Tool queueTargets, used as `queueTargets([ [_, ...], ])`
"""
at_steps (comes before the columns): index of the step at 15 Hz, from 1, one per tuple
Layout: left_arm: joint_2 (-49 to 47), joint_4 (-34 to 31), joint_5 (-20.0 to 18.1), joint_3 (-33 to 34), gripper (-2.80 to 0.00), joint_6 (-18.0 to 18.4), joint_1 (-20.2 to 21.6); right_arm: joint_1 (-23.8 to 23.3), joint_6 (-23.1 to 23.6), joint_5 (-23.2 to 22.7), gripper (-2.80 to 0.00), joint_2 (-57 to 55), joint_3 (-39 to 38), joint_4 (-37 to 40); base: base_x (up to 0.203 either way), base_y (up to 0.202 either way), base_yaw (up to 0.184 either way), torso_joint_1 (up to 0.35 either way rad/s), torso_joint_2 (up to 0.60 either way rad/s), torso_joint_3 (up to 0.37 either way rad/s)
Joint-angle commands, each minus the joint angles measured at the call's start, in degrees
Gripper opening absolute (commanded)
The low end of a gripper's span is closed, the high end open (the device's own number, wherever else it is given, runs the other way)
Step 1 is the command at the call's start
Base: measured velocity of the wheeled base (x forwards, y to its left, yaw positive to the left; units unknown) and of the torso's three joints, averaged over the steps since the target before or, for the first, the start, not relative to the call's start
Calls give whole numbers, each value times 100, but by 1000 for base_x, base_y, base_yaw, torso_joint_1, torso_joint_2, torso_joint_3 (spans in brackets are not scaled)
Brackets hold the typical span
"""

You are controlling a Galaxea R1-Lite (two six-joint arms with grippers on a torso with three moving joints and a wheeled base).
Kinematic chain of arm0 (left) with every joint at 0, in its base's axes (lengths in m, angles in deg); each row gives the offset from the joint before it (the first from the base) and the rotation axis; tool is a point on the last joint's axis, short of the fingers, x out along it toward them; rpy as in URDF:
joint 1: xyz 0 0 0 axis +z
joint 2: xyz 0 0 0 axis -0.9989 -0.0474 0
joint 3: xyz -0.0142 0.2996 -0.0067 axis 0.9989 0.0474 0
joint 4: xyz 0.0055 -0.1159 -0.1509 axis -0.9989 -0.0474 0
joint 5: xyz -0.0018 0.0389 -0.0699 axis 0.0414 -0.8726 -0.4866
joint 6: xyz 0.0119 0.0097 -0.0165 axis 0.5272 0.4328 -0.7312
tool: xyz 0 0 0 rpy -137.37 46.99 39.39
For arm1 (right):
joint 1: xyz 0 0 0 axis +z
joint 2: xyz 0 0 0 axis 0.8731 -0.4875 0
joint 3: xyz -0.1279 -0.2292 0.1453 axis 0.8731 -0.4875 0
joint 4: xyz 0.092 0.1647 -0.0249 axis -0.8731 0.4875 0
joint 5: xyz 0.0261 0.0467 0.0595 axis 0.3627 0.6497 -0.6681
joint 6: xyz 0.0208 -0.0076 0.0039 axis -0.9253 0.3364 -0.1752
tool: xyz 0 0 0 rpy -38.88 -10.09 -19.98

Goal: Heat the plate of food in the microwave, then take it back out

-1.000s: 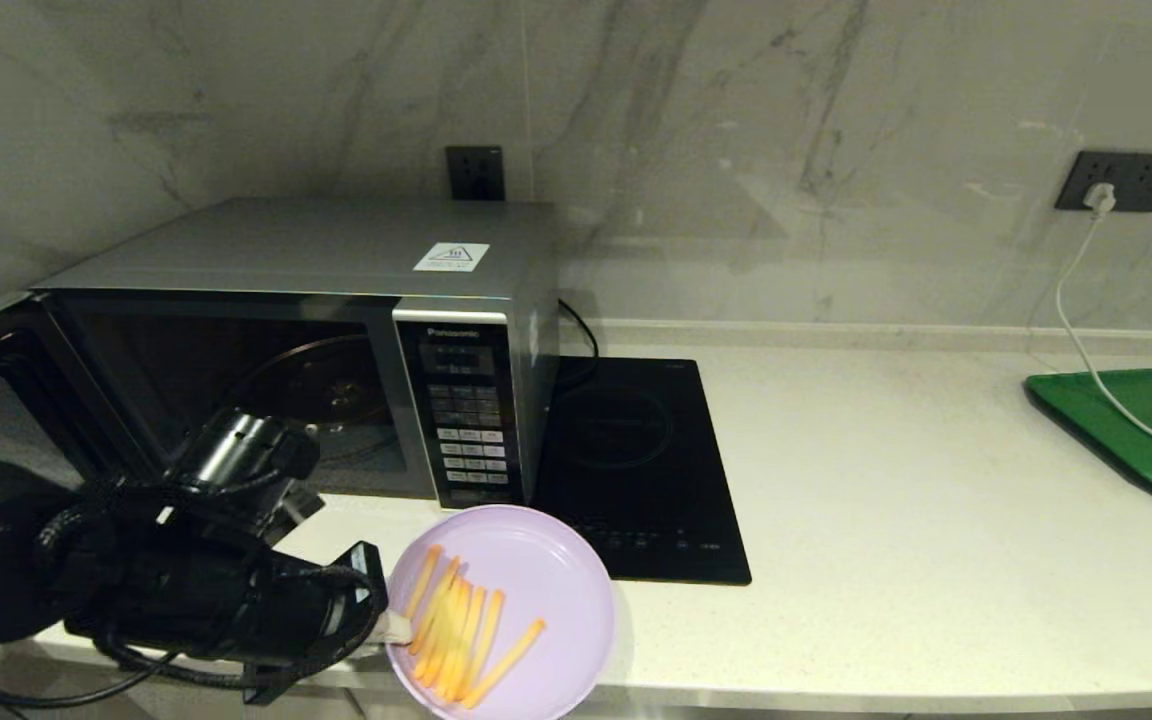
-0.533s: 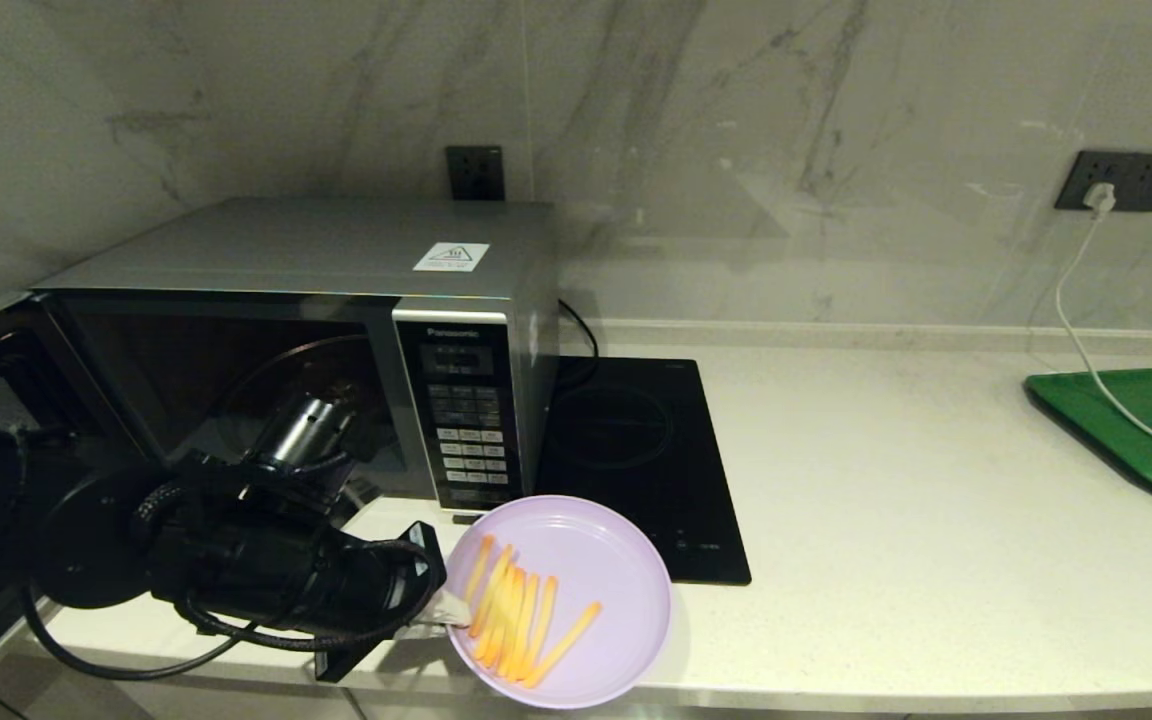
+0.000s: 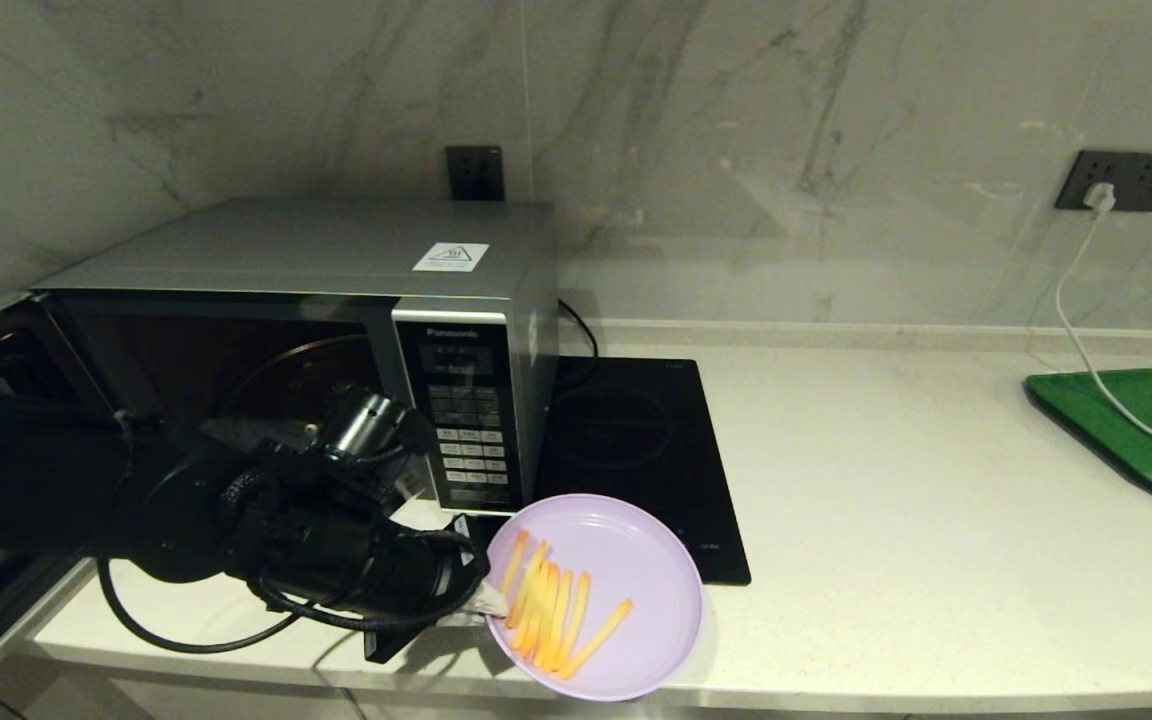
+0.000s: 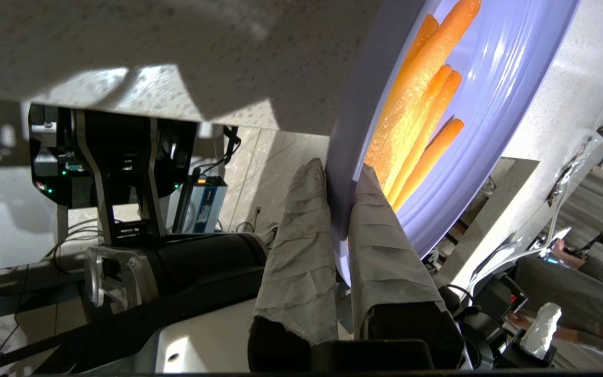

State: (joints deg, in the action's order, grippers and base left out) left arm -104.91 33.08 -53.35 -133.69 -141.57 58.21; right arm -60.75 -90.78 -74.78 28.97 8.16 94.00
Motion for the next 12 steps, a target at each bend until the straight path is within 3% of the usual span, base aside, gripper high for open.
queueTargets([
  [1, -249, -14, 4, -205, -280, -32, -82, 1, -3, -1, -280, 0, 1, 9, 0, 0, 0, 0, 0, 0],
  [12, -1126, -325, 514, -1076, -280, -22, -352, 9, -3, -1, -280, 0, 1, 9, 0, 0, 0, 0, 0, 0],
])
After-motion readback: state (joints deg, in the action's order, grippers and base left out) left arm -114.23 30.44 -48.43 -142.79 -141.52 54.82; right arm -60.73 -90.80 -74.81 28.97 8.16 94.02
